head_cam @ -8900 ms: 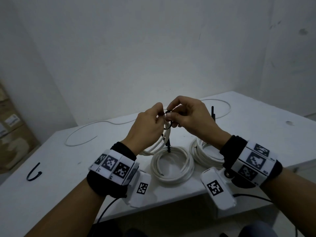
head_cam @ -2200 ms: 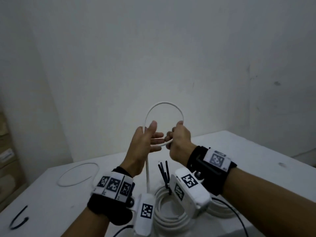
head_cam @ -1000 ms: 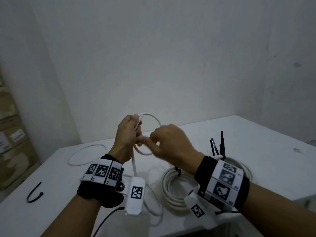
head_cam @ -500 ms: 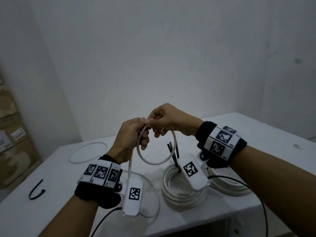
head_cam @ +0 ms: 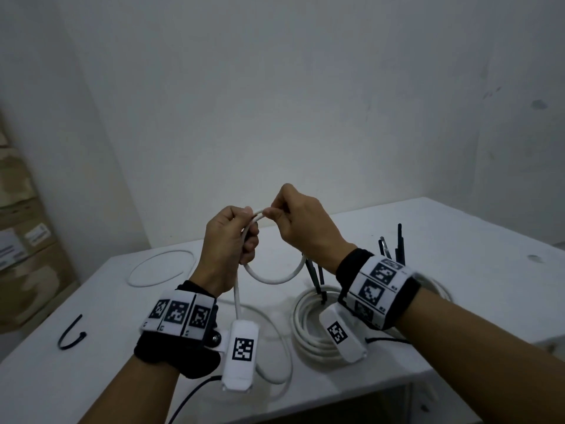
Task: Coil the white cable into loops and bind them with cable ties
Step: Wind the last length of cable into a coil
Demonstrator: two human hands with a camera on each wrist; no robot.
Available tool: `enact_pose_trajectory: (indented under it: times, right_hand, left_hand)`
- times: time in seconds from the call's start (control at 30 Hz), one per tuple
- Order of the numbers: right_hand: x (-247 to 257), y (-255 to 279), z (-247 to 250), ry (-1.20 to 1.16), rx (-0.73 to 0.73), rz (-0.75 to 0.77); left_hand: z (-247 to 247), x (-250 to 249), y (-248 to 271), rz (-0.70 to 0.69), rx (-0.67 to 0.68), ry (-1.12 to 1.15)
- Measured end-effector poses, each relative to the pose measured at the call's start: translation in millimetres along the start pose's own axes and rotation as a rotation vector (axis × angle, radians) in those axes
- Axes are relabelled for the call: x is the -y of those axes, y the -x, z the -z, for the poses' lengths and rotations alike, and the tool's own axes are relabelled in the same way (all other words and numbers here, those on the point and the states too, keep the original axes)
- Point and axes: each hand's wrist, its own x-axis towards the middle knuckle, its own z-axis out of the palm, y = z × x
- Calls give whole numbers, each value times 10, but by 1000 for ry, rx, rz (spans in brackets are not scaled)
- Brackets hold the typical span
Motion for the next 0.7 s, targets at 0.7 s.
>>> enact_pose_trajectory:
  times: [0.7]
  right_hand:
    - [59, 431, -6, -84, 727, -670]
  left_hand:
    - [465, -39, -192, -62, -250, 131]
